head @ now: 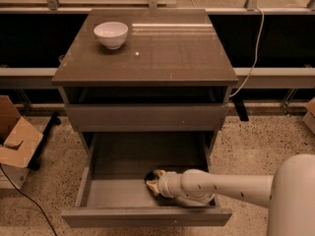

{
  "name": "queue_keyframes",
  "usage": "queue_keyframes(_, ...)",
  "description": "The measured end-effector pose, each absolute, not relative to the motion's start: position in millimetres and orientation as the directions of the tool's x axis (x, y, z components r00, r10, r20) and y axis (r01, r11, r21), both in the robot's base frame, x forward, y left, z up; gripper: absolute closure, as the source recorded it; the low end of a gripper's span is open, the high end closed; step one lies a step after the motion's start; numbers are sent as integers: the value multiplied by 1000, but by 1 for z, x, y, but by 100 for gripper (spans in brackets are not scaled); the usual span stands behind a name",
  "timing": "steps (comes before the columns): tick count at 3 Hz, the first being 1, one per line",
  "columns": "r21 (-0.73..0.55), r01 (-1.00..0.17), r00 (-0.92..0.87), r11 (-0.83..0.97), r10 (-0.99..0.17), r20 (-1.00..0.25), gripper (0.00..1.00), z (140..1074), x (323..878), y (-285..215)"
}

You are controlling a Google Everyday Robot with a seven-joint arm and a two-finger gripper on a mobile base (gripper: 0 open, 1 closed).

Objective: Pick rxbar chocolate from middle drawer and place on counter

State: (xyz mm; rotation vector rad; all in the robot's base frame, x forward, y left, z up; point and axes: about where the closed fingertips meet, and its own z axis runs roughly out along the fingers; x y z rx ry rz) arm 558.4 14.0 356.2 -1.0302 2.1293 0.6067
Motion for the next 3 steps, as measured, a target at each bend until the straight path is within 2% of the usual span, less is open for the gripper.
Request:
queue_keyframes(2, 111, -809, -451, 577, -489, -746, 35, 356, 558, 14)
queue_keyframes(3, 111, -809, -451, 577, -489, -747, 4, 356, 558, 14)
